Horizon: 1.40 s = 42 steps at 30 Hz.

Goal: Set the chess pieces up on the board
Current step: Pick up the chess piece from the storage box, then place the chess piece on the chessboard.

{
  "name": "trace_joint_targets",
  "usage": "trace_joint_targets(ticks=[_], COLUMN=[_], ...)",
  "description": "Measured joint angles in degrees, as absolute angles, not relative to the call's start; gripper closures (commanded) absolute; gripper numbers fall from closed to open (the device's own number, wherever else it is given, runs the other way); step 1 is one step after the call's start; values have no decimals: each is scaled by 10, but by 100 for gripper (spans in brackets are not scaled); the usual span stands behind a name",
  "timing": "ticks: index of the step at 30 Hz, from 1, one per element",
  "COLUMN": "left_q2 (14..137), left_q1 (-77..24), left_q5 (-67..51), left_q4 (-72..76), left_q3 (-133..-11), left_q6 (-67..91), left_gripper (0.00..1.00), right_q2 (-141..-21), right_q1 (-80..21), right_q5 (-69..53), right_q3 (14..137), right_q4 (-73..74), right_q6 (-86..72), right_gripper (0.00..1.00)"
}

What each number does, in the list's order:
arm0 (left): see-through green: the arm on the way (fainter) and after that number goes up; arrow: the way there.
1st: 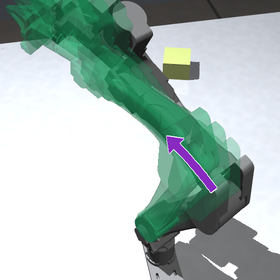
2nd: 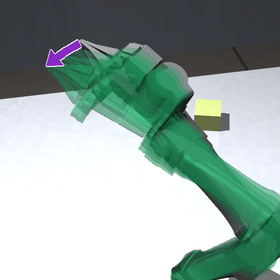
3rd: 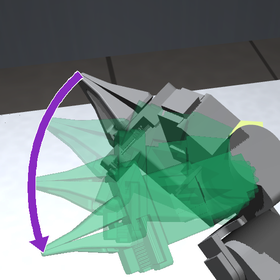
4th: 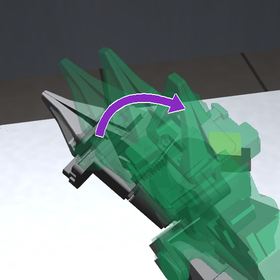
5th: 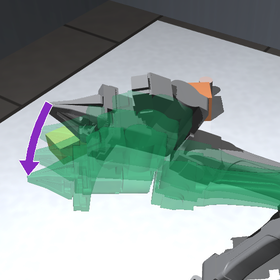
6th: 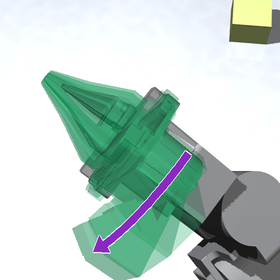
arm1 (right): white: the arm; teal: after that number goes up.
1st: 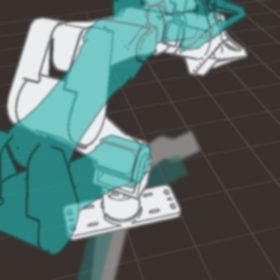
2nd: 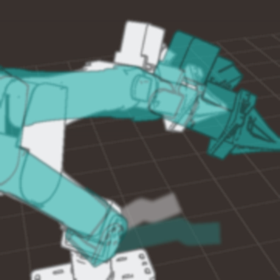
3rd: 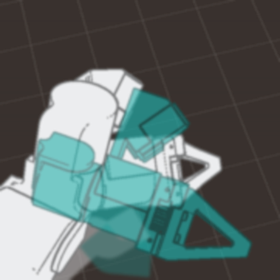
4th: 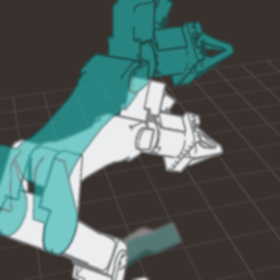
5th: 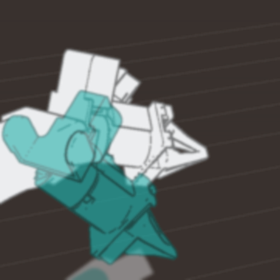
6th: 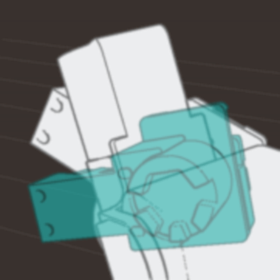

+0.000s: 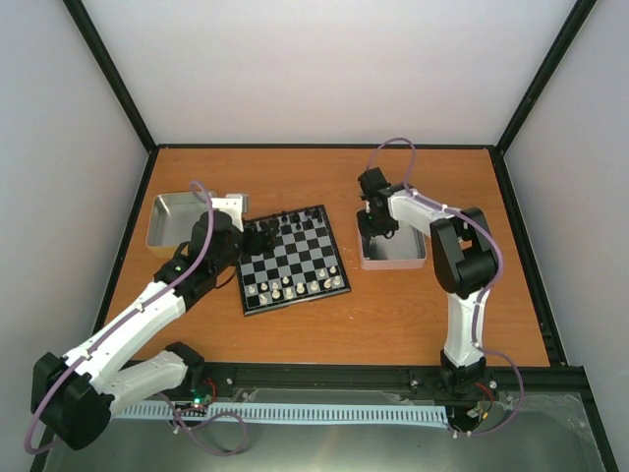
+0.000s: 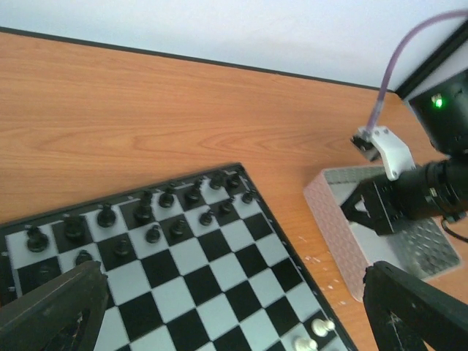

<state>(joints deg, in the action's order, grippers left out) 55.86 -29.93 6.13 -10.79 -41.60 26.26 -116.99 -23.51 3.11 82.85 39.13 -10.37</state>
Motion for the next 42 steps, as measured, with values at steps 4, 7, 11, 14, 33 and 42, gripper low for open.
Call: trace_joint_targets(ticks=[4, 7, 11, 14, 33, 42], left_q2=[557, 543, 509, 481, 327, 369], left_q1=[-299, -299, -299, -299, -299, -299], left_q5=[-2, -60, -127, -167, -255, -279], left_q4=[-103, -76, -28, 3, 145, 236], left_q3=[-415, -399, -366, -350, -211, -212], left_q6=[270, 283, 311, 345, 565, 609], left_gripper=[3, 4, 7, 12, 26, 56], right_q2=[-1113, -1042, -966, -931, -862, -826], right_q1=[-235, -239, -271, -321, -446, -447], right_q5=[26, -13, -88, -157, -432, -458], right_q3=[811, 808, 795, 760, 589, 561], right_q4=[374, 345, 281, 210, -256, -278], right_q6=[-136, -164, -208, -254, -532, -543], right_gripper=[91, 91, 90, 89, 86, 86])
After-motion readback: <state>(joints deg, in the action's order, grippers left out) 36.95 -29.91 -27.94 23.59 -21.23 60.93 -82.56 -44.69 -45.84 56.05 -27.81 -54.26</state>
